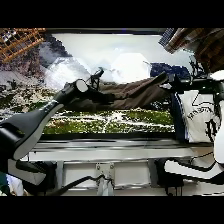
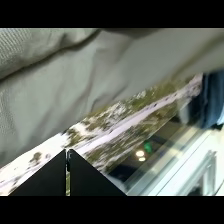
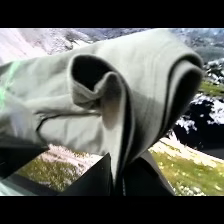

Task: Fold the clothes and pants, and hang the long-sleeved shirts on hangers.

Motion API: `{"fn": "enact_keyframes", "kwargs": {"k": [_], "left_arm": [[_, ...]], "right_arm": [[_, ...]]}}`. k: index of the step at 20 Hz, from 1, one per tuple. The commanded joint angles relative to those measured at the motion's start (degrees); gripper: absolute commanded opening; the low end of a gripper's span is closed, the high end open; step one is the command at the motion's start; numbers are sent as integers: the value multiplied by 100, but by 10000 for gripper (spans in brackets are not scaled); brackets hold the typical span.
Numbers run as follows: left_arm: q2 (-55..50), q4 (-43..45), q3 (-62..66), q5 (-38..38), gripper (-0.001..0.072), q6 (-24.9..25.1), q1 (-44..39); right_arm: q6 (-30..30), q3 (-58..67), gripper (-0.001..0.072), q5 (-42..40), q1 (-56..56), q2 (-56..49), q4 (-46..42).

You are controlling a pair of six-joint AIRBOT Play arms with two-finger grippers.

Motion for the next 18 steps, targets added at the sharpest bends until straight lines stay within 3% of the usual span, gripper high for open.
{"fn": "enact_keyframes", "kwargs": {"k": [1,7,13,18], "left_arm": [[-496,-660,201,356,6,-149,-448],[-1567,-802,1263,-166,6,-538,-601],[-1947,-835,1714,-26,6,-743,-603],[-1722,-855,1878,-70,7,-382,-490]], "right_arm": [[157,9,25,68,-57,221,-66],[452,321,25,155,-57,221,-48],[800,791,25,229,-57,221,-92],[859,839,25,234,-57,214,-570]]}}
